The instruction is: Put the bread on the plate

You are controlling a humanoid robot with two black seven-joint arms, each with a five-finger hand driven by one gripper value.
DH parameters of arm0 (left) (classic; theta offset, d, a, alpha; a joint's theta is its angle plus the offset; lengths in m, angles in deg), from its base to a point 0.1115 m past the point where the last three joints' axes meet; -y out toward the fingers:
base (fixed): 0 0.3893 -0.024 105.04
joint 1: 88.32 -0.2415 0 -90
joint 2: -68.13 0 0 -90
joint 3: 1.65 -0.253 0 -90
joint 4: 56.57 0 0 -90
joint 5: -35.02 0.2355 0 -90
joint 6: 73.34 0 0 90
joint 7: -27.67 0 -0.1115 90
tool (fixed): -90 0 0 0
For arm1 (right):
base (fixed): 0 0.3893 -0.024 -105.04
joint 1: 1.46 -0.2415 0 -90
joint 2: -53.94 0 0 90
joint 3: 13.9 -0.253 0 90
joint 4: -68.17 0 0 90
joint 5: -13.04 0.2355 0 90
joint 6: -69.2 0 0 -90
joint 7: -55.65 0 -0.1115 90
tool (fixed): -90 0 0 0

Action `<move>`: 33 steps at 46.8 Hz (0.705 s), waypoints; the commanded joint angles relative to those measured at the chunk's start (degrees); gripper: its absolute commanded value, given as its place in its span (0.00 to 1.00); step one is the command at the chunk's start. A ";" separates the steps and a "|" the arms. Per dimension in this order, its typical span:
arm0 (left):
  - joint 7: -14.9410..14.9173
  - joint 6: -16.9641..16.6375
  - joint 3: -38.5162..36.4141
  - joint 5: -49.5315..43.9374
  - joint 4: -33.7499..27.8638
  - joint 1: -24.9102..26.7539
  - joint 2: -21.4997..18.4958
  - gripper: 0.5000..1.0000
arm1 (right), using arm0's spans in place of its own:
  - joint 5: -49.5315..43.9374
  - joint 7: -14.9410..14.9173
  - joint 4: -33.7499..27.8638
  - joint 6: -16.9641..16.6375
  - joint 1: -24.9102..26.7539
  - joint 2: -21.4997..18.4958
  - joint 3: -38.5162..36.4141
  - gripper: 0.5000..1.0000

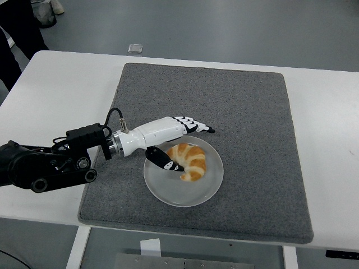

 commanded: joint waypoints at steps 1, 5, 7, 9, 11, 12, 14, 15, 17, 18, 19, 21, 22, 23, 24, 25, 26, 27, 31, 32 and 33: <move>-0.01 2.47 1.49 -3.48 -0.36 0.73 0.15 0.98 | -0.07 0.00 -0.02 0.00 -0.03 0.00 -0.01 0.90; -0.01 6.34 5.17 -7.87 -0.71 1.53 0.07 0.98 | -0.07 0.00 -0.02 0.00 -0.03 0.00 -0.01 0.90; -0.09 8.53 6.85 -10.16 -0.71 1.61 0.07 0.98 | -0.07 0.00 -0.02 0.00 -0.03 0.00 -0.01 0.90; -0.09 10.73 8.52 -12.45 -0.80 1.61 0.07 0.98 | -0.07 0.00 -0.02 0.00 -0.03 0.00 -0.01 0.90; -0.18 12.32 10.01 -14.47 -0.71 1.61 0.07 0.98 | 0.02 0.00 -0.02 0.00 -0.03 0.00 -0.01 0.90; -0.27 13.11 10.72 -15.44 -0.71 1.61 0.07 0.98 | -0.07 0.00 -0.02 0.00 -0.03 0.00 -0.01 0.90; -0.45 14.51 11.77 -17.37 -0.71 1.70 0.07 0.98 | 0.02 0.00 -0.02 0.00 -0.03 0.00 -0.01 0.90; -0.45 15.13 12.30 -18.34 -0.71 1.70 -0.02 0.98 | 0.02 0.00 -0.02 0.00 -0.03 0.00 -0.01 0.90; -0.53 16.45 13.18 -20.36 -0.71 1.88 -0.02 0.98 | 0.02 0.00 -0.02 0.00 -0.03 0.00 -0.01 0.90; -0.62 16.98 13.62 -21.41 -0.71 2.23 -0.02 0.98 | 0.02 0.00 -0.02 0.00 -0.03 0.00 -0.01 0.90; -0.62 17.51 13.97 -22.47 -0.62 2.49 -0.11 0.98 | -0.07 0.00 -0.02 0.00 -0.03 0.00 -0.01 0.90; -0.62 18.39 14.50 -24.92 -0.54 3.19 -0.11 0.98 | 0.02 0.00 -0.02 0.00 -0.03 0.00 -0.01 0.90; -0.71 18.82 14.68 -26.24 -0.45 3.55 -0.11 0.98 | -0.07 0.00 -0.02 0.00 -0.03 0.00 -0.01 0.90; -0.71 19.18 14.77 -27.65 -0.27 3.98 -0.20 0.98 | -0.07 0.00 -0.02 0.00 -0.03 0.00 -0.01 0.90; -0.71 19.44 14.94 -29.14 -0.10 4.42 -0.20 0.98 | 0.02 0.00 -0.02 0.00 -0.03 0.00 -0.01 0.90; -0.71 19.79 15.03 -30.81 0.08 4.95 -0.20 0.98 | -0.07 0.00 -0.02 0.00 -0.03 0.00 -0.01 0.91; -0.71 20.06 15.12 -32.57 0.34 5.48 -0.28 0.98 | -0.07 0.00 -0.02 0.00 -0.03 0.00 -0.01 0.90; -0.71 20.32 15.12 -34.41 0.69 6.18 -0.29 0.98 | -0.07 0.00 -0.02 0.00 -0.03 0.00 -0.01 0.90; -0.80 21.55 15.12 -42.14 3.32 9.08 -0.29 0.98 | -0.07 0.00 -0.02 0.00 -0.03 0.00 -0.01 0.90; -0.80 22.08 15.03 -43.99 4.20 9.87 -0.29 0.98 | 0.02 0.00 -0.02 0.00 -0.03 0.00 -0.01 0.90; -0.80 22.69 15.03 -45.75 5.25 10.49 -0.29 0.98 | -0.07 0.00 -0.02 0.00 -0.03 0.00 -0.01 0.90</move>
